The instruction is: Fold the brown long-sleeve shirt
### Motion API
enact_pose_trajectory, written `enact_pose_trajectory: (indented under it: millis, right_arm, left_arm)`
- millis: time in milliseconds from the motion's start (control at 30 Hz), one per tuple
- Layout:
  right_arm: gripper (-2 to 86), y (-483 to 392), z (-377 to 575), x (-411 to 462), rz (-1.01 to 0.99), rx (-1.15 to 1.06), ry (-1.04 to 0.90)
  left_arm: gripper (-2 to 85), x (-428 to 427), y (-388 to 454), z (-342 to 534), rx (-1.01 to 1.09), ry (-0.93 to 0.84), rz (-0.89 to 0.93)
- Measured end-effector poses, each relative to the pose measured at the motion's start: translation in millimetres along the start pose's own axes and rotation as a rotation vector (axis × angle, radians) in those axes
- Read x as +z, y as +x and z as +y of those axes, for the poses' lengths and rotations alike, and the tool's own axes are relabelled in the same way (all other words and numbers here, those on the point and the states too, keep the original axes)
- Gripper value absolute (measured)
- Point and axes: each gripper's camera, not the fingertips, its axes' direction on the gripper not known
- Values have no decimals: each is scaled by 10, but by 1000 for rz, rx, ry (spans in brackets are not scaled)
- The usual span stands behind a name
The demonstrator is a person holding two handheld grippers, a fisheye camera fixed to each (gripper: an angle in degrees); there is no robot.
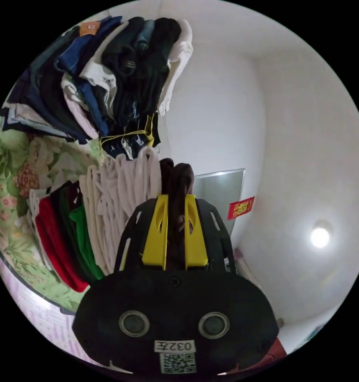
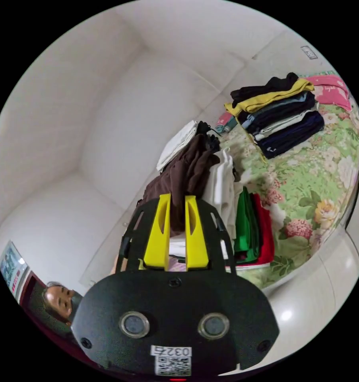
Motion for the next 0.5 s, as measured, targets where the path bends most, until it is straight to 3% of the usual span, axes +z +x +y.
enact_pose_trajectory:
  millis: [100,233,300,367,500]
  right_arm:
    - [57,-107,0,96,73,-30,7]
    - [101,-327,117,105,225,-44,41]
    - [103,-690,382,-81,432,-133,233]
    - [76,-1247,792,19,521,-391,371]
    - [29,-1770,1189,779,593,-673,306]
  left_arm:
    - [27,143,107,54,67,-9,-85]
    - [35,125,442,412,286,157,-326]
    - [30,38,725,772,457,293,-406]
    - [5,225,1187,1365,825,361,-517]
    - [-7,1100,1394,2098,1218,305,-585]
